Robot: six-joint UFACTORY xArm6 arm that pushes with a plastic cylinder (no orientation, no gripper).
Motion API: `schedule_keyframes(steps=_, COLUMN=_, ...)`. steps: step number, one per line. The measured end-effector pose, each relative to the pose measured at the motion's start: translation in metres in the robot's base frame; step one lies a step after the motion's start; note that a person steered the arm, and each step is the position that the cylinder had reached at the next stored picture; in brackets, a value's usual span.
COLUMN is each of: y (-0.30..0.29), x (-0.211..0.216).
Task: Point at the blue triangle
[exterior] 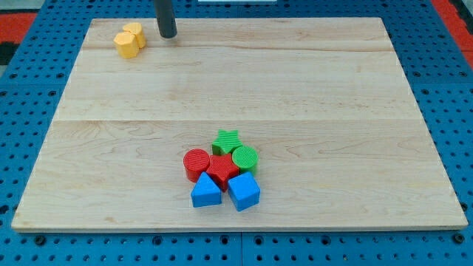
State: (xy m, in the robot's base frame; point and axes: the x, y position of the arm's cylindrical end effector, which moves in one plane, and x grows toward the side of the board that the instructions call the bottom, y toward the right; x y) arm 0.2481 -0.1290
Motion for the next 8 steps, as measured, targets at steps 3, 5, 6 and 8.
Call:
schedule_keyframes(steps=3, y=0.005, x=0.178)
schedule_keyframes(steps=5, y=-0.025, x=0.268)
schedule_keyframes(steps=6, y=-0.023, x=0.313)
schedule_keyframes(steps=8, y=-0.004, x=0.342)
